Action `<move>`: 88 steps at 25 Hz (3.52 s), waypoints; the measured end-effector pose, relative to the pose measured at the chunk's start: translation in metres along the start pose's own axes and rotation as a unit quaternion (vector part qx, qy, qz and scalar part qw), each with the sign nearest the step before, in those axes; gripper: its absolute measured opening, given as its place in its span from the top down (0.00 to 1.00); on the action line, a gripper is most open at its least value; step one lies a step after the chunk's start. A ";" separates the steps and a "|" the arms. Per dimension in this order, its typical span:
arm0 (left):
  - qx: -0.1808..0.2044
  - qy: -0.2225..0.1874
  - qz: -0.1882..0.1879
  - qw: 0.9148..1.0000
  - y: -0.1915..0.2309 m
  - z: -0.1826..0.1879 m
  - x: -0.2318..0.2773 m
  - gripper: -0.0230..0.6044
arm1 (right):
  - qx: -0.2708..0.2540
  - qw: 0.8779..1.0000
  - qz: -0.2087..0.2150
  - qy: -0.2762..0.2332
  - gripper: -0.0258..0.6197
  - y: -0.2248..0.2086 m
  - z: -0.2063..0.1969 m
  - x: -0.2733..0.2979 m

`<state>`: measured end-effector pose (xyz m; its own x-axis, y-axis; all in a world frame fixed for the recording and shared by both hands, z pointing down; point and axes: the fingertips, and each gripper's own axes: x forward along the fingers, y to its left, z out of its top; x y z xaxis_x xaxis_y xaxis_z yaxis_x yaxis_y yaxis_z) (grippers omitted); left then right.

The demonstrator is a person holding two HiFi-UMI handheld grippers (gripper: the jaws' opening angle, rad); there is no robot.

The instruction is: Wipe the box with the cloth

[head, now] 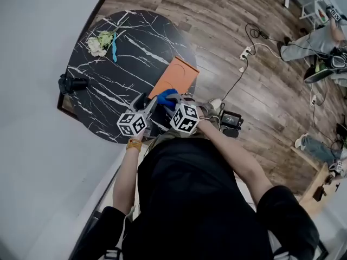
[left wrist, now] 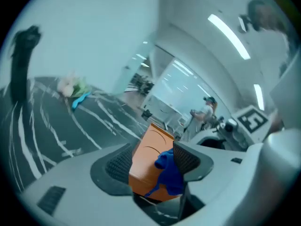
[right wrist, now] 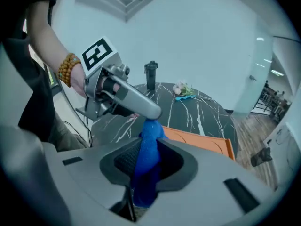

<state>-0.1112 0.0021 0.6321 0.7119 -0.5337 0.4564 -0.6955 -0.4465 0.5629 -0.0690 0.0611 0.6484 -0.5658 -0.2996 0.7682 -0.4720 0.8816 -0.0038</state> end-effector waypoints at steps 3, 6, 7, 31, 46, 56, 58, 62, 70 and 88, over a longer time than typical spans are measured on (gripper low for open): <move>0.086 -0.009 -0.007 0.996 0.001 0.016 -0.003 0.68 | -0.032 0.999 0.014 0.020 0.84 0.022 0.004 0.020; 0.073 0.057 0.056 0.994 0.032 -0.009 0.013 0.78 | -0.084 0.995 -0.005 0.060 0.83 0.034 -0.015 0.045; 0.067 0.079 0.059 0.993 0.035 -0.017 0.021 0.78 | -0.095 0.993 -0.012 0.066 0.83 0.036 -0.017 0.046; 0.043 0.146 0.094 0.984 0.039 -0.042 0.046 0.76 | -0.038 0.994 -0.048 0.087 0.83 -0.058 -0.091 0.000; 0.012 0.173 0.220 0.960 0.045 -0.045 0.039 0.72 | -0.185 0.976 0.103 0.053 0.84 -0.014 -0.069 0.020; 0.029 0.198 0.260 0.945 -0.026 -0.048 0.081 0.71 | -0.127 0.985 0.113 0.033 0.84 -0.112 -0.087 -0.005; 0.019 0.206 0.268 0.941 -0.028 -0.057 0.097 0.70 | -0.158 0.973 0.161 0.039 0.84 -0.107 -0.090 -0.009; -0.006 0.185 0.298 0.936 -0.022 -0.059 0.099 0.72 | -0.053 0.969 0.241 -0.029 0.84 -0.136 -0.072 -0.042; -0.018 0.181 0.310 0.933 -0.019 -0.055 0.100 0.72 | 0.280 0.930 0.234 -0.050 0.83 -0.230 -0.047 0.018; -0.044 0.181 0.314 0.931 -0.014 -0.052 0.101 0.78 | 0.454 0.833 0.314 -0.044 0.83 -0.241 -0.053 0.026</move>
<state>-0.0241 -0.0077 0.7063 0.1654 -0.3858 0.9076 -0.9862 -0.0585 0.1549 0.0665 -0.1398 0.7032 -0.9224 0.0551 0.3823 -0.3583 0.2477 -0.9002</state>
